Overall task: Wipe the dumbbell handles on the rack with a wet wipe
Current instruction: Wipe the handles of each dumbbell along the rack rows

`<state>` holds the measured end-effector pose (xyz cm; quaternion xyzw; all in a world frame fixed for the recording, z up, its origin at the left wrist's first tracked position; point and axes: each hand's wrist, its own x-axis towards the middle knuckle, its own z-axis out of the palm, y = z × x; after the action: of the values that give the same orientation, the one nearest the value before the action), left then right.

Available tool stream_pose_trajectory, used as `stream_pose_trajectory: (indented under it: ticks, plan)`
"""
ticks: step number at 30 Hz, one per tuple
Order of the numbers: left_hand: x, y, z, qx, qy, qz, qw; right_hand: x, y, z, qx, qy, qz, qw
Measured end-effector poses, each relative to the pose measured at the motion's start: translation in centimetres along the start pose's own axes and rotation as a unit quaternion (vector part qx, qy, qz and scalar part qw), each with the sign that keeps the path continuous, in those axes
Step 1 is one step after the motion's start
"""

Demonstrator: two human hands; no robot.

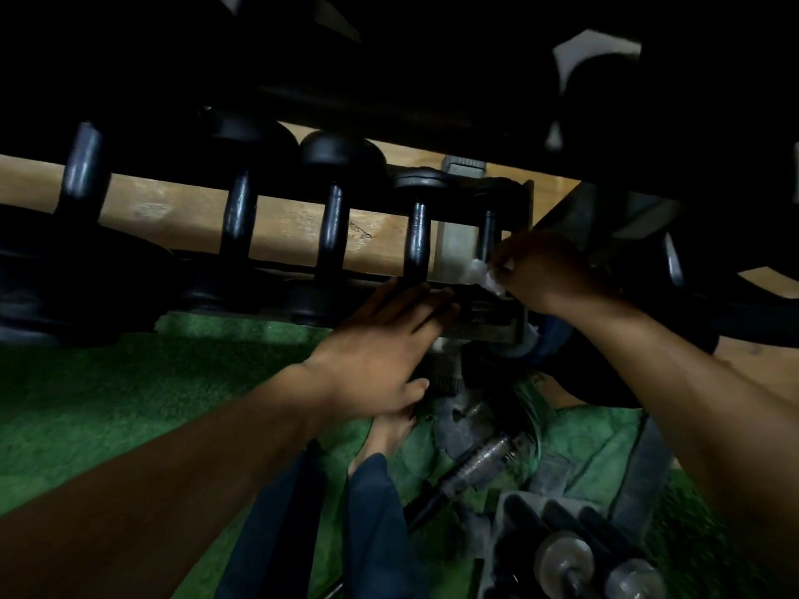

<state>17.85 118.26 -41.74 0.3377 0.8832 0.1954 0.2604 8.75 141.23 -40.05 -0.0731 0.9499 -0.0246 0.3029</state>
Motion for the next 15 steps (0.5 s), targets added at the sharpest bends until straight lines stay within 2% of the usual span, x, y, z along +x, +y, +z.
stream_pose_trajectory:
  ticks: [4,7,9,13,15]
  plan:
    - [2.4,0.0,0.2,0.016,-0.059,0.035,0.997,0.2,0.6,0.5,0.049,-0.044,-0.008,0.998]
    - [3.3,-0.5,0.9,0.035,-0.085,0.048,0.995,0.2,1.0,0.0,0.016,-0.045,-0.065,0.997]
    - [3.3,-0.8,1.3,0.036,-0.088,0.05,0.994,0.3,1.0,0.3,-0.021,-0.026,-0.105,0.994]
    - [3.4,-0.8,1.9,0.051,-0.065,0.053,0.995,1.0,1.2,1.3,-0.018,0.06,-0.116,0.991]
    - [3.4,-0.6,2.1,0.059,-0.063,0.048,0.995,1.2,1.3,1.8,-0.043,0.061,-0.149,0.986]
